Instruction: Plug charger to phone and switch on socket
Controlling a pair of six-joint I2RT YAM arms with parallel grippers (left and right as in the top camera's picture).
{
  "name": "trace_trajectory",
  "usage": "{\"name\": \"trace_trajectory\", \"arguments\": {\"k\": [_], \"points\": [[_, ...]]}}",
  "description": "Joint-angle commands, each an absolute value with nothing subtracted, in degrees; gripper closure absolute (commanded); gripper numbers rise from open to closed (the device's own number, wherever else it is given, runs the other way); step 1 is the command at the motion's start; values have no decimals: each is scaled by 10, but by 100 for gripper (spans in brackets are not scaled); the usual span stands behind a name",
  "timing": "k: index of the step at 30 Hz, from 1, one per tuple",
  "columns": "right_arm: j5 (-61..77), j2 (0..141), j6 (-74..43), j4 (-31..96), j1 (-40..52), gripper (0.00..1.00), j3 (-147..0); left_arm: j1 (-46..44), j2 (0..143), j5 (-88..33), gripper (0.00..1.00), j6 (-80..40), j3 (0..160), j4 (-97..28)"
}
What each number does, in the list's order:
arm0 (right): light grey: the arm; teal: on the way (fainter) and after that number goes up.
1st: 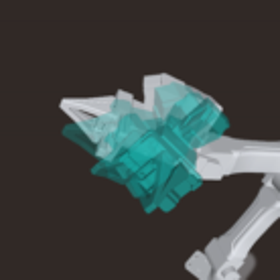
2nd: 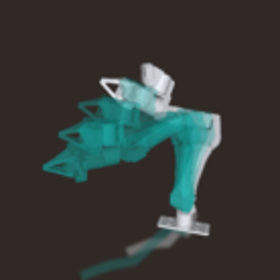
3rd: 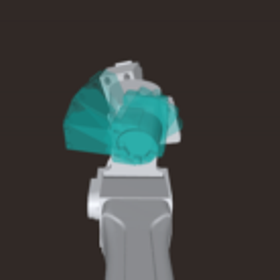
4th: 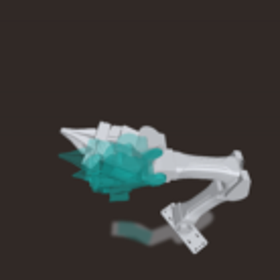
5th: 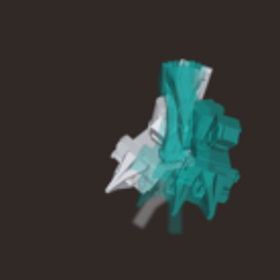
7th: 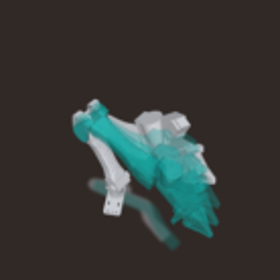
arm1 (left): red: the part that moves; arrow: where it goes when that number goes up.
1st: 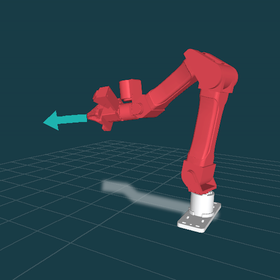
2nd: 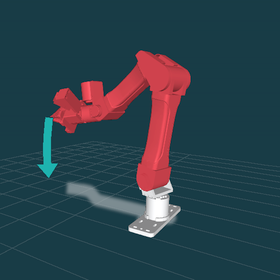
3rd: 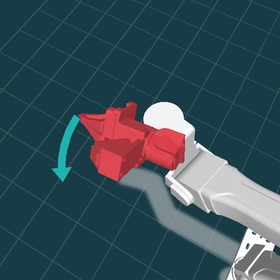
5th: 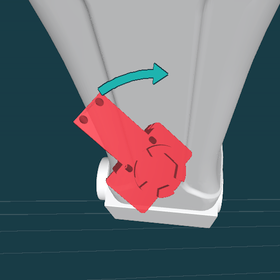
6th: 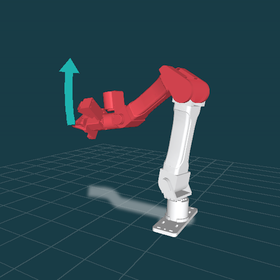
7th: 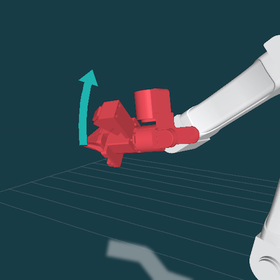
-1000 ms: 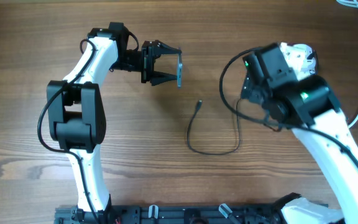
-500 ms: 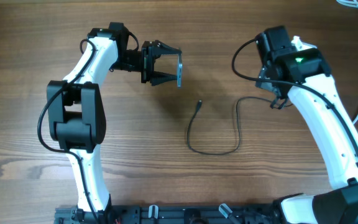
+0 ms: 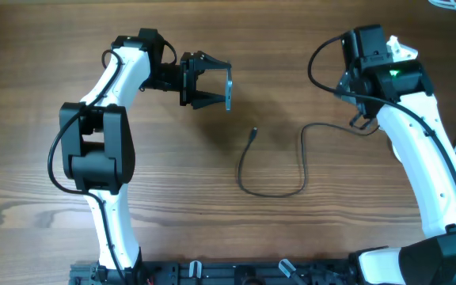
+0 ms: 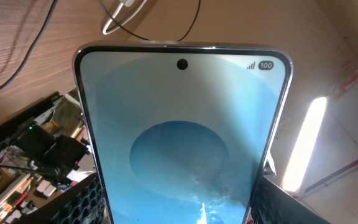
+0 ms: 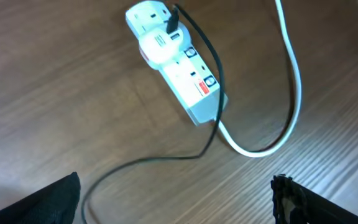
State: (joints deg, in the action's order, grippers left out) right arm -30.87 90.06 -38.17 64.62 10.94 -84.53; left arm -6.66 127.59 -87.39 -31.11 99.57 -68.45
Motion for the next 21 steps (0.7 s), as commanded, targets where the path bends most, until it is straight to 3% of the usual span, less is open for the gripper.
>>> {"name": "trace_trajectory", "arguments": {"k": [1,7,21], "points": [[-308,907,-390,596,109,0,-858,-66,1251,-904,31,-302,993,-686],[-308,907,-390,527,109,0,-858,-66,1251,-904,31,-302,993,-686],[-308,907,-390,526,109,0,-858,-66,1251,-904,32,-302,993,-689]]}}
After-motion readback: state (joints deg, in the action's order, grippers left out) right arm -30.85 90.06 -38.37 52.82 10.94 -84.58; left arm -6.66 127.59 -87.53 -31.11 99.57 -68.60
